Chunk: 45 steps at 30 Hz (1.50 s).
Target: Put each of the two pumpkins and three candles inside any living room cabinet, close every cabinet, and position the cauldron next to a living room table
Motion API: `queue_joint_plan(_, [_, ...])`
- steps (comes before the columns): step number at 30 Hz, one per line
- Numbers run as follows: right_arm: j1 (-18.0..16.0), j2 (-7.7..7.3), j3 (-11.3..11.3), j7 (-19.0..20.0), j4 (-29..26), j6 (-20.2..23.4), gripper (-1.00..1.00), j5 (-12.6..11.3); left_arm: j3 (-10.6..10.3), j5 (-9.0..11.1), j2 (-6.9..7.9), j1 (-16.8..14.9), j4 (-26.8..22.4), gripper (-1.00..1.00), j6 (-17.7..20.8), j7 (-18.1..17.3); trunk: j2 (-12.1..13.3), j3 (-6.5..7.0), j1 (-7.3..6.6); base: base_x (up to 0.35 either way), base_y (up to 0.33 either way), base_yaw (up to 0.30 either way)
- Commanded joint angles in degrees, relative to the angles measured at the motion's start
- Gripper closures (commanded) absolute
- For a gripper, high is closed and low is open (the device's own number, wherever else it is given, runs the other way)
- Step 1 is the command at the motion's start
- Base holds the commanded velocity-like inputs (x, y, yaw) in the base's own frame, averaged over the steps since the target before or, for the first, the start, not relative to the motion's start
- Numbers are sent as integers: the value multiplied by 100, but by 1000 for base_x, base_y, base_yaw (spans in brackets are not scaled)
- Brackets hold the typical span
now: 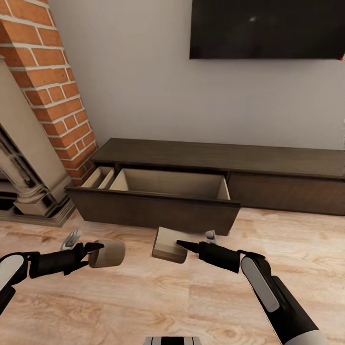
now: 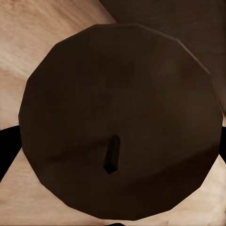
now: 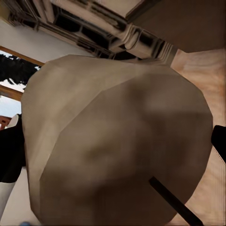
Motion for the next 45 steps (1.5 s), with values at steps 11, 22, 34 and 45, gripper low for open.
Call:
queue_joint_plan(11, [-4,5,4,-8,12,41,100,-70,-5,94,3,-4,-3,100,-2,44,-2,-4,-1,184,-167,0])
queue_joint_plan(22, [-4,6,4,-8,41,41,100,-70,-5,128,-7,-4,1,100,-11,34,-2,-4,-1,238,-60,0])
queue_joint_plan(34, [-4,22,4,-5,43,39,100,-73,11,155,1,-4,-32,100,-11,27,6,129,-17,12,-2,0])
queue_joint_plan(45, [-4,15,4,10,41,32,100,-86,12,164,1,-4,-29,100,-11,27,21,372,-45,0,0,0])
